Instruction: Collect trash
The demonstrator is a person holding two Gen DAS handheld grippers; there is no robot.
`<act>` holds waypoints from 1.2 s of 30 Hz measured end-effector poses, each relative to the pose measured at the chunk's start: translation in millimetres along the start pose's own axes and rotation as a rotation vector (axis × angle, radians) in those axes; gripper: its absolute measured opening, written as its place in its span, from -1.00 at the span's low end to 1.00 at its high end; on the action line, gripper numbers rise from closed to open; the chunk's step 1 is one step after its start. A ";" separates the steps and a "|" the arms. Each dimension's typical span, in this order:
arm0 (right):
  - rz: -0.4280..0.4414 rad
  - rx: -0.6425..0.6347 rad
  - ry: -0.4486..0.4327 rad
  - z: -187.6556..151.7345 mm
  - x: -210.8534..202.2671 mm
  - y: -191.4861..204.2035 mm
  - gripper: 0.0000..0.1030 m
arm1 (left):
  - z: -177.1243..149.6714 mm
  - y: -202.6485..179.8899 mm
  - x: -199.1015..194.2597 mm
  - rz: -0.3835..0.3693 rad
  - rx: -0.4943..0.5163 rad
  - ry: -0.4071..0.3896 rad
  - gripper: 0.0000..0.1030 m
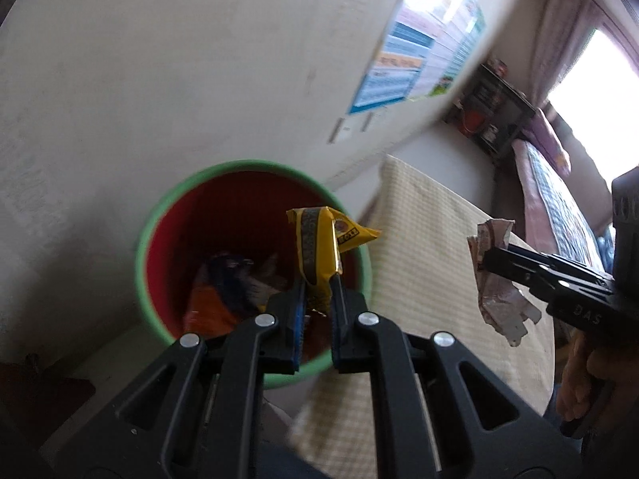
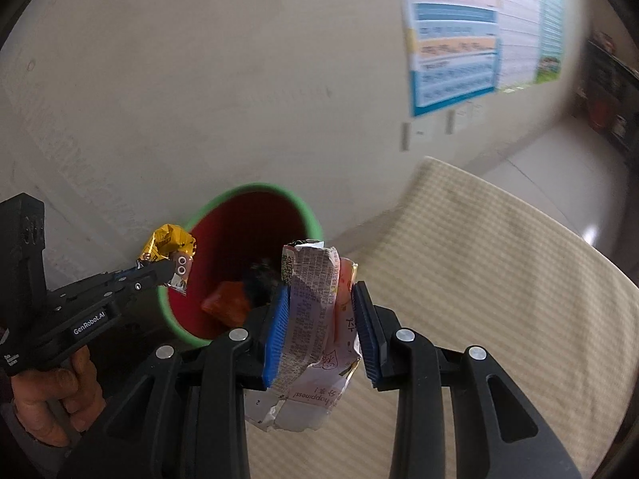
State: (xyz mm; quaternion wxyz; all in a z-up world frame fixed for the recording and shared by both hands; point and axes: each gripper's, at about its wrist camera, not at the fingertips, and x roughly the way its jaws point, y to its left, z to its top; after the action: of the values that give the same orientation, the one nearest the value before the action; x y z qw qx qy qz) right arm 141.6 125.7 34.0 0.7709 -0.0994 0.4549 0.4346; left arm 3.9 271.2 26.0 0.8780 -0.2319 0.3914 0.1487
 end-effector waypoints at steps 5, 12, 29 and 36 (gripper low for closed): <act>0.041 -0.047 0.023 17.7 34.8 35.5 -0.38 | 5.3 39.2 -1.6 0.013 -0.050 -0.006 -0.82; 0.060 -0.075 0.053 31.5 71.9 60.9 -0.37 | 10.1 70.1 1.0 0.008 -0.077 -0.005 -0.80; -0.005 -0.029 0.046 33.4 79.9 47.3 0.78 | -3.6 70.6 13.9 0.029 -0.073 -0.022 0.89; -0.032 -0.002 0.005 23.1 46.2 35.1 0.86 | -5.8 44.7 -2.1 0.030 -0.045 -0.039 0.89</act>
State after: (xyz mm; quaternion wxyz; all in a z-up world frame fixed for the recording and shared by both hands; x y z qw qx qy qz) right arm 138.8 186.3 19.2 0.7766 -0.1085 0.4547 0.4223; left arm -20.8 306.0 11.1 0.8776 -0.2430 0.3743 0.1750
